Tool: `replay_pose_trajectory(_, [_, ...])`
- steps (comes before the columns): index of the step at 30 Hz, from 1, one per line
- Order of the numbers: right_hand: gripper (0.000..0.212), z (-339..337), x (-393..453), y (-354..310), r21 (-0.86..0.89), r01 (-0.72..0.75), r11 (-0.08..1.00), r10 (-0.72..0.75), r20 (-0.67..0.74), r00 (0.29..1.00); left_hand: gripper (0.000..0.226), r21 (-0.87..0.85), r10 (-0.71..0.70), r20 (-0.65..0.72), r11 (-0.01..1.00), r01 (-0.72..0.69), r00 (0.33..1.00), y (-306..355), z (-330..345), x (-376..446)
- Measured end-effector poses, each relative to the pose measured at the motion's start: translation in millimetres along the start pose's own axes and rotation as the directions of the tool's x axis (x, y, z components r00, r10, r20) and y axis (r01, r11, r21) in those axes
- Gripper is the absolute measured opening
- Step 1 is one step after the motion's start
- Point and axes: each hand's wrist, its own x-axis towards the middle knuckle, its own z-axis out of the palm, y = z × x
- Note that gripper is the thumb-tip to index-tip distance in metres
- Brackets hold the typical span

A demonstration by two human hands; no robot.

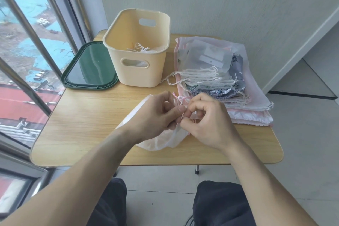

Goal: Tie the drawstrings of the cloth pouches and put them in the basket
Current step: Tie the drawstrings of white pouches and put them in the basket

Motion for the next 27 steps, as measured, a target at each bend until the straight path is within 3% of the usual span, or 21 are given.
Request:
replay_pose_trajectory(4, [0.034,4,1,2,-0.019,-0.001,1.0,0.0,-0.066,0.998,0.026,0.063,0.014,-0.09,0.998,-0.009,0.996,-2,2,0])
replay_pose_trajectory(12, [0.016,19,1,1,-0.053,0.018,0.998,-0.026,-0.148,0.989,0.019,0.107,-0.069,-0.22,0.99,0.094,0.973,-9,3,3])
replay_pose_trajectory(17, [0.019,27,-1,0,-0.024,-0.014,1.0,0.009,-0.168,0.986,0.027,0.055,-0.167,-0.2,0.982,0.182,0.965,-12,-1,3])
replay_pose_trajectory(20, [0.021,26,-2,-1,0.06,-0.074,0.995,0.082,-0.144,0.986,0.026,0.023,-0.1,-0.207,0.994,0.107,0.973,-11,-3,3])
replay_pose_trajectory(27, [0.018,22,1,2,0.203,-0.157,0.966,0.181,-0.107,0.978,0.024,0.229,0.067,-0.322,0.973,0.009,0.944,-4,1,1])
